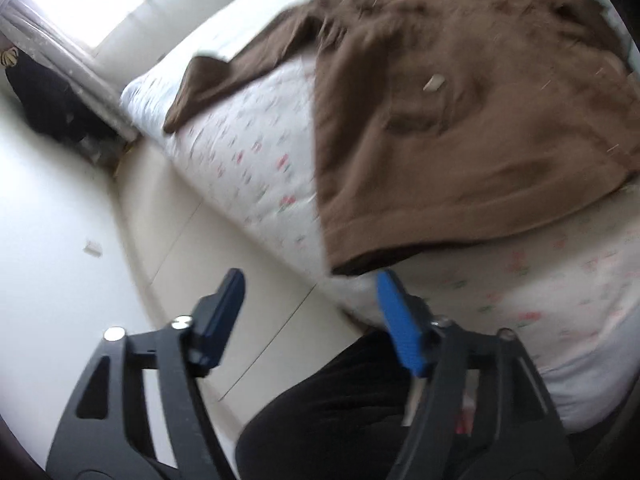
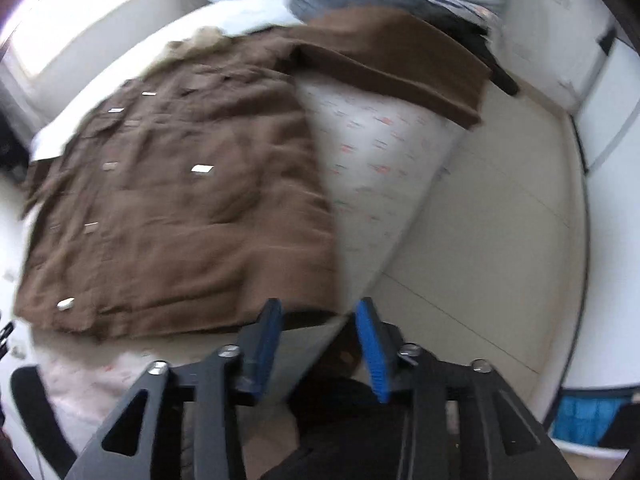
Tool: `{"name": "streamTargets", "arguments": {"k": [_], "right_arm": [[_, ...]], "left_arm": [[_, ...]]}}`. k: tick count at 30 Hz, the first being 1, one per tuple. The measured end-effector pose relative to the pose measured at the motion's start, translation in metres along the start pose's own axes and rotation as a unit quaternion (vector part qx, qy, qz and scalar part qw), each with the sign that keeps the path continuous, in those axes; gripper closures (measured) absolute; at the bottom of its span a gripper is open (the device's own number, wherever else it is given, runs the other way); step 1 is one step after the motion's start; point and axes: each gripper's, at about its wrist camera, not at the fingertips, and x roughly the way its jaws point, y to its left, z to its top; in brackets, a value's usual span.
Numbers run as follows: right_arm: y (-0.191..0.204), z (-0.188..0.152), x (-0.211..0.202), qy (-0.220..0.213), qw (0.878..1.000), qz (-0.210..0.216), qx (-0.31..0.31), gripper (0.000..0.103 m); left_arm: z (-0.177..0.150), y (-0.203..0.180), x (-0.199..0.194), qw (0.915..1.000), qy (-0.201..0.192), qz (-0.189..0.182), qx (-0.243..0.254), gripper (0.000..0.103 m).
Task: Fold large clothes
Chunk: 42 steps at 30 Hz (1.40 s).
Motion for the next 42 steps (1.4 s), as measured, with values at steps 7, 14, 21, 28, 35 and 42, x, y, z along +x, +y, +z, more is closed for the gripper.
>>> {"name": "streamTargets", "arguments": {"k": [7,14,21,28,35,42], "right_arm": [[0.085,-0.008,-0.014,-0.014,0.987,0.132,-0.093,0.053],[0.145,-0.027,0.001,-0.014,0.97,0.152,-0.188,0.053],[0.175,-0.045,0.019,0.004,0.96,0.161,-0.229,0.053],[0.196,-0.041,0.026,-0.011,0.953,0.169,-0.251,0.053],[0.202,-0.027,0.03,-0.036,0.952,0.165,-0.254,0.053],[0.202,-0.02,0.024,-0.048,0.95,0.182,-0.249,0.053]], "left_arm": [[0.014,-0.075,-0.025,0.9859,-0.058,-0.146,0.056,0.023],[0.027,-0.14,-0.013,0.9664,-0.072,-0.214,0.123,0.024],[0.043,-0.164,-0.005,0.9534,-0.066,-0.259,0.139,0.09],[0.081,-0.142,-0.012,0.9436,-0.079,-0.313,0.073,0.1],[0.102,-0.12,-0.011,0.9369,-0.084,-0.339,0.013,0.101],[0.1,-0.119,-0.015,0.9375,-0.087,-0.337,0.002,0.101]]}}
